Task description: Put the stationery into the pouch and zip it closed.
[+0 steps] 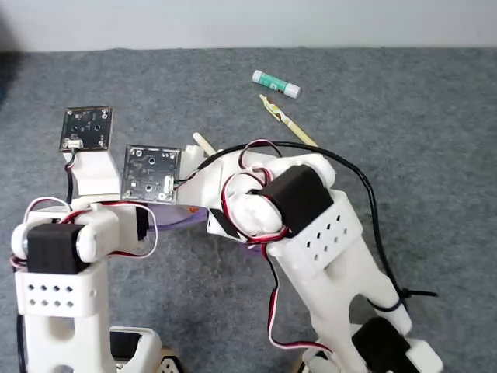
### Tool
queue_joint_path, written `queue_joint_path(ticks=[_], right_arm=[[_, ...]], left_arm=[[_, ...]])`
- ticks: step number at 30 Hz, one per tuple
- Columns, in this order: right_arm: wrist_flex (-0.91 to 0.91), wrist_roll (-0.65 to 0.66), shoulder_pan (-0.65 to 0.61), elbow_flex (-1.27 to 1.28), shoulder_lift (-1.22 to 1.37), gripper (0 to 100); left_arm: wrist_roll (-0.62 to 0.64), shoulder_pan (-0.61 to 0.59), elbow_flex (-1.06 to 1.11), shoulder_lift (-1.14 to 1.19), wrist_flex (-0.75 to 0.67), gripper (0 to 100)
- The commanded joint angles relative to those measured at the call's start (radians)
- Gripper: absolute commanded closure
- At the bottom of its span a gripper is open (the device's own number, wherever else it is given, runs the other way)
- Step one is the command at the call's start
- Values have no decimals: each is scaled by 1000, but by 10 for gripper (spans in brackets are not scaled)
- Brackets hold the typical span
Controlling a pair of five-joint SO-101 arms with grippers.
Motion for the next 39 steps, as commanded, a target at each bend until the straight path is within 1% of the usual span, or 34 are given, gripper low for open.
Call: queue_joint_path(ticks=[1,3,4,9,14,20,24,29,33,39], right_arm=[[-21,8,7,-43,12,989],[-22,8,7,-43,16,981],[-22,8,7,-43,16,961],[-15,8,7,-43,10,802],[-13,6,7,-64,5,794],[10,-43,18,-144,5,794],[31,-66,79,-229,7,794],[28,-196,206,-252,13,794],[24,-371,309,-250,33,794],[-88,-635,475,-250,157,794]], left_arm=[[9,-3,-2,-3,-6,988],[9,-3,-2,-3,-6,988],[9,-3,-2,-3,-6,988],[9,-3,-2,-3,-6,988],[9,-3,-2,-3,-6,988],[9,-3,-2,-3,-6,988],[9,-3,-2,-3,-6,988],[9,-3,-2,-3,-6,988],[9,-3,-2,-3,-6,988],[9,-3,-2,-3,-6,988]])
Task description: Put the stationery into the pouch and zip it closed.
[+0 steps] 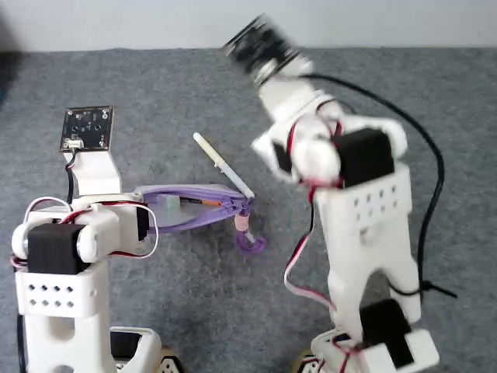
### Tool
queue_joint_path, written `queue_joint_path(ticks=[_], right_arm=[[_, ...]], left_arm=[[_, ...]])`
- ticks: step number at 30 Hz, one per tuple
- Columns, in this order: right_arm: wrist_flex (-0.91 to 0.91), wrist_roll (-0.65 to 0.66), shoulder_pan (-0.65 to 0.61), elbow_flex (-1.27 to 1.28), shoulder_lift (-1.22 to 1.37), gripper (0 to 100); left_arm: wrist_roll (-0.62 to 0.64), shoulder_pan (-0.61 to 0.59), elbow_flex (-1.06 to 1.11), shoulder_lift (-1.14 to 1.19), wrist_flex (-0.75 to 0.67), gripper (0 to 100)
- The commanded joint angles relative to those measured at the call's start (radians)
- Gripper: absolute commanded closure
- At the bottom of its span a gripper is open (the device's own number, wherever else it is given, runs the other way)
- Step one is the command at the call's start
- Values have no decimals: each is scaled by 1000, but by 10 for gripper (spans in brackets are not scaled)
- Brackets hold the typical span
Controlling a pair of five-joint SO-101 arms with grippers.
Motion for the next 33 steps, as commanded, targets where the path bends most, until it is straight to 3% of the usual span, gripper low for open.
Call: queue_joint_path(ticks=[1,8,17,22,25,33], right_arm=[[-76,-150,91,-37,68,794],[-312,-285,160,-38,320,794],[-816,-374,170,-38,587,800],[-1086,-370,174,-41,725,998],[-1225,-371,185,-41,794,953],[-1592,-370,213,-43,969,953]], left_arm=[[9,-5,-2,-3,-6,988],[9,-5,-2,-3,-6,988],[9,-5,-2,-3,-6,988],[9,-5,-2,-3,-6,988],[9,-5,-2,-3,-8,988],[9,-5,-2,-3,-8,988]])
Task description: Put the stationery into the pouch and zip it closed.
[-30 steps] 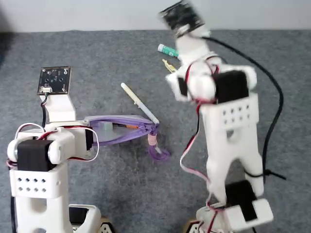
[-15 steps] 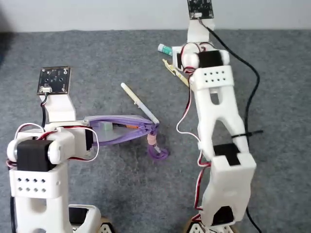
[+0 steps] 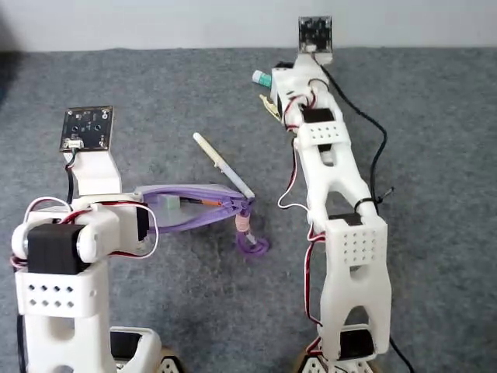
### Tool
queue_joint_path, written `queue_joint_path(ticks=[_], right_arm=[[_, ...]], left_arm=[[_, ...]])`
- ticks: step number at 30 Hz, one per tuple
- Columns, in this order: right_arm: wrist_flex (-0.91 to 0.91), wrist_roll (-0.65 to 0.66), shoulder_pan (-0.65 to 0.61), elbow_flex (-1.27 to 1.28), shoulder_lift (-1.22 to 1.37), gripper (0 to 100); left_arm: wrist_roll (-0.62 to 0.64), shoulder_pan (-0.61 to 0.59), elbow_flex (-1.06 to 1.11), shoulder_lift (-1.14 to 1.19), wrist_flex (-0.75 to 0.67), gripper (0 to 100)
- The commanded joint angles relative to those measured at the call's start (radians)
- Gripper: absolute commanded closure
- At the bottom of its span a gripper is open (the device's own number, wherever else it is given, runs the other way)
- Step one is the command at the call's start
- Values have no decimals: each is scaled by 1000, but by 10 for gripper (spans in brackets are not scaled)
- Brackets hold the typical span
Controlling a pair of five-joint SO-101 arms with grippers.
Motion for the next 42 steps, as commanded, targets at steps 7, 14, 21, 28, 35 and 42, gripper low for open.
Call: queue_joint_path(ticks=[7,14,21,28,35,42], right_arm=[[-251,38,30,-44,147,953],[-321,157,30,-46,265,954],[30,204,30,-80,249,991],[461,203,19,-272,213,991],[869,203,1,-543,214,987],[1116,210,-18,-756,223,950]], left_arm=[[9,-2,-1,-3,-8,988],[9,3,-1,-3,-8,988],[9,3,-1,-3,-8,988],[9,3,-1,-3,-8,988],[9,3,-1,-3,-8,988],[9,3,4,-3,-20,988]])
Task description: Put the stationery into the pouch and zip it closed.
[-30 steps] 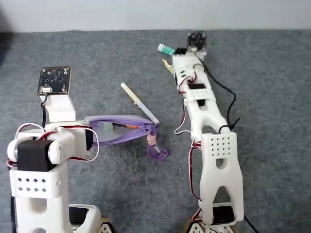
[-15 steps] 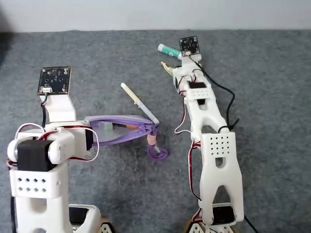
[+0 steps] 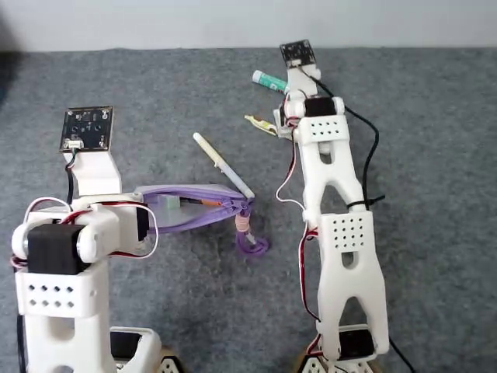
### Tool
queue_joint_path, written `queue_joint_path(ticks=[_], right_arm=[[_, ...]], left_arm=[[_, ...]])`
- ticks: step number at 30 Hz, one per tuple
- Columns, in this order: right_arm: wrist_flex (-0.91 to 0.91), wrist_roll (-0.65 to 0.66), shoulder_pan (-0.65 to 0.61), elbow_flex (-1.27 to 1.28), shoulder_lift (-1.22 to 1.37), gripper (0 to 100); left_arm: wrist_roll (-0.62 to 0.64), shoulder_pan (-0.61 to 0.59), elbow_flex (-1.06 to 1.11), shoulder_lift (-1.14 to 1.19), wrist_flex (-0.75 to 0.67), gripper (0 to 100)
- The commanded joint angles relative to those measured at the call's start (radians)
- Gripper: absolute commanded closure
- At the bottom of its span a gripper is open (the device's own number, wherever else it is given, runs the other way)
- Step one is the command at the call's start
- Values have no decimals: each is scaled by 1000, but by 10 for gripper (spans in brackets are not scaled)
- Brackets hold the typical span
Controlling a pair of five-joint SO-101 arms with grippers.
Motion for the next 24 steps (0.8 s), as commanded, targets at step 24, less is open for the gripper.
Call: queue_joint_path(ticks=[24], right_arm=[[53,245,-15,-61,163,857]], left_arm=[[9,-2,-5,-2,-20,988]])
